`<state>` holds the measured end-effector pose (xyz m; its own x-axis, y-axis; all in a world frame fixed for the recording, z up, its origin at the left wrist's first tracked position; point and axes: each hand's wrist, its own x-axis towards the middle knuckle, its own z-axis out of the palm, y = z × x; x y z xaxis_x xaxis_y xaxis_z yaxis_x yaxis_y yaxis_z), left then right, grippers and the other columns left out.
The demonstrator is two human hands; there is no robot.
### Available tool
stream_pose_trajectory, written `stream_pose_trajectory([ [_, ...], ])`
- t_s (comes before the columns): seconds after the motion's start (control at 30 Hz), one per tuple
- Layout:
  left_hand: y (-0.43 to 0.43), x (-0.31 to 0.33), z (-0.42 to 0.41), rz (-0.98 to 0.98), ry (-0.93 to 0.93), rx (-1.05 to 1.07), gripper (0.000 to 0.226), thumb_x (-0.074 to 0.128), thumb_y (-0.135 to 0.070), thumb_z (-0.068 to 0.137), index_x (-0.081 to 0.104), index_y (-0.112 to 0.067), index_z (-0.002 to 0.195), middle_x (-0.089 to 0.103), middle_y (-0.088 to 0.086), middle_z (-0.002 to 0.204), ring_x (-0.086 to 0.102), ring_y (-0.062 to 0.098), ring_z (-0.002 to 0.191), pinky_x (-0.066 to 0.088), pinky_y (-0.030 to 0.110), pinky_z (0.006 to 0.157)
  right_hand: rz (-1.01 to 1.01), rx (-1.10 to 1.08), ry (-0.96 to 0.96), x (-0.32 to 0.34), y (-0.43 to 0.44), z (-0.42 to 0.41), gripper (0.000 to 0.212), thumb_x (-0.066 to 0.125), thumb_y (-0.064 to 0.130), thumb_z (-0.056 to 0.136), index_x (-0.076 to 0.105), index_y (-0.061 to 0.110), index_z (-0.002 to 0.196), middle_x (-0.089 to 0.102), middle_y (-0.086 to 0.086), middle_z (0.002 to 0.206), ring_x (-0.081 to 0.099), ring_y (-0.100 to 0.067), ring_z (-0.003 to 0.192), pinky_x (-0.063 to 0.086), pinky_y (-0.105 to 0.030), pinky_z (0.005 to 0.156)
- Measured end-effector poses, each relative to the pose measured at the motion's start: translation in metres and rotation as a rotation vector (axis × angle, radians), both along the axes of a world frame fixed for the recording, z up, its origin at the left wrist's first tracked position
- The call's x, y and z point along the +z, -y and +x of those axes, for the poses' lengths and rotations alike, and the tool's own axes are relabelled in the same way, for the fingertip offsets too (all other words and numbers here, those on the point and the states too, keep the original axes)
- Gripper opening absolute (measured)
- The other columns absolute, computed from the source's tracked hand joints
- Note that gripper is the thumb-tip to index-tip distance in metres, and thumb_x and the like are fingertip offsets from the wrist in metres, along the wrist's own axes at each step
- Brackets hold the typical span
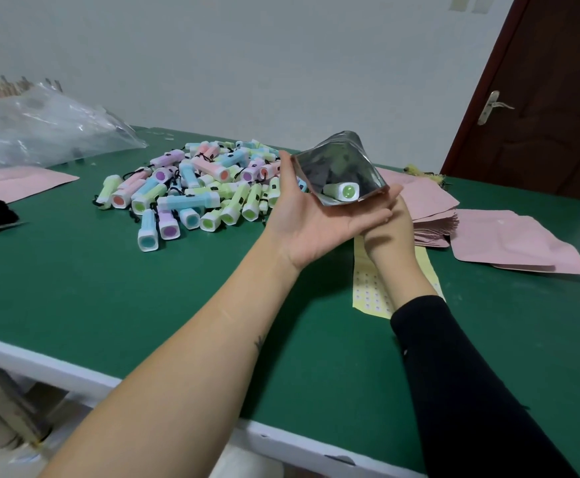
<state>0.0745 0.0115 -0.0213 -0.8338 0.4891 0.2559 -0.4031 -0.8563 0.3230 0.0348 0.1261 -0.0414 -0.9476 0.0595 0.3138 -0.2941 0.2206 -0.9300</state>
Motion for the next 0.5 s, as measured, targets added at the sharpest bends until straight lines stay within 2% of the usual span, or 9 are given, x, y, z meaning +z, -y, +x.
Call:
stream_pose_trajectory([
  [0.07,0.000,-0.001,0.000,-0.004,-0.014,-0.035,0.111,0.040,-0.088,0.075,0.042,0.002,0.140,0.045,0.041,0.134,0.036,0.047,0.131,0.039,0.063,0.097,-0.094,0.020,-0.001,0.001,-0.001,0.000,0.022,0.043,0.005,0.101,0.055,-0.004,0.116,0.063,-0.012,0.105,0.062,-0.007,0.083,0.053,-0.014,0.070],
  [0.1,0.001,-0.002,0.000,-0.005,-0.020,-0.051,0.111,0.040,-0.088,0.075,0.043,0.002,0.139,0.046,0.041,0.132,0.036,0.047,0.131,0.040,0.063,0.096,-0.112,0.022,-0.005,0.000,-0.001,0.002,0.019,0.044,0.006,0.100,0.056,-0.004,0.112,0.062,-0.008,0.100,0.057,-0.001,0.075,0.048,-0.007,0.060],
  [0.2,0.003,-0.006,-0.001,-0.018,-0.038,-0.092,0.111,0.037,-0.089,0.075,0.045,0.003,0.136,0.046,0.039,0.135,0.041,0.052,0.125,0.047,0.066,0.088,-0.165,0.001,-0.008,-0.002,-0.002,0.002,0.017,0.045,0.005,0.099,0.058,0.010,0.090,0.060,0.004,0.083,0.052,0.000,0.067,0.042,-0.004,0.052],
  [0.3,0.003,-0.009,0.000,-0.047,-0.034,-0.133,0.122,0.037,-0.092,0.071,0.028,0.000,0.151,0.026,0.028,0.154,0.023,0.048,0.143,0.051,0.064,0.080,-0.187,-0.026,-0.004,0.000,-0.005,0.002,0.027,0.040,-0.004,0.096,0.056,0.013,0.082,0.064,-0.005,0.090,0.056,-0.015,0.080,0.047,-0.016,0.070],
  [0.33,0.004,-0.009,0.000,-0.080,-0.028,-0.133,0.125,0.036,-0.093,0.069,0.023,0.000,0.153,0.025,0.026,0.156,0.020,0.044,0.146,0.052,0.062,0.081,-0.218,-0.021,0.005,0.000,-0.007,0.002,0.028,0.038,-0.004,0.097,0.055,0.013,0.084,0.062,-0.007,0.091,0.055,-0.019,0.085,0.047,-0.023,0.076],
  [0.37,0.004,-0.008,-0.001,-0.140,-0.017,-0.107,0.127,0.034,-0.094,0.068,0.022,0.000,0.153,0.031,0.024,0.154,0.026,0.042,0.145,0.053,0.060,0.082,-0.257,-0.024,0.012,0.001,-0.008,0.002,0.028,0.038,-0.003,0.098,0.055,0.016,0.084,0.061,-0.004,0.089,0.055,-0.022,0.089,0.047,-0.028,0.082],
  [0.43,0.004,-0.008,-0.006,-0.342,0.043,0.036,0.121,0.026,-0.094,0.069,0.037,0.000,0.145,0.057,0.019,0.136,0.057,0.036,0.124,0.057,0.051,0.080,-0.259,-0.096,-0.026,0.000,-0.011,0.001,0.026,0.044,0.004,0.099,0.056,0.022,0.085,0.063,0.003,0.089,0.059,-0.020,0.092,0.047,-0.029,0.086],
  [0.47,0.003,-0.009,-0.010,-0.464,0.097,0.153,0.111,0.024,-0.092,0.072,0.048,-0.003,0.135,0.066,0.013,0.120,0.067,0.027,0.106,0.060,0.043,0.076,-0.221,-0.132,-0.073,-0.001,-0.013,0.001,0.021,0.046,0.009,0.099,0.057,0.022,0.087,0.064,0.004,0.092,0.059,-0.016,0.090,0.046,-0.024,0.083],
  [0.5,0.002,-0.010,-0.013,-0.588,0.150,0.295,0.098,0.025,-0.089,0.077,0.055,-0.007,0.123,0.068,0.006,0.104,0.069,0.018,0.090,0.059,0.034,0.071,-0.189,-0.155,-0.121,-0.002,-0.014,0.000,0.016,0.047,0.013,0.099,0.059,0.019,0.090,0.064,0.005,0.092,0.057,-0.011,0.086,0.044,-0.020,0.078],
])
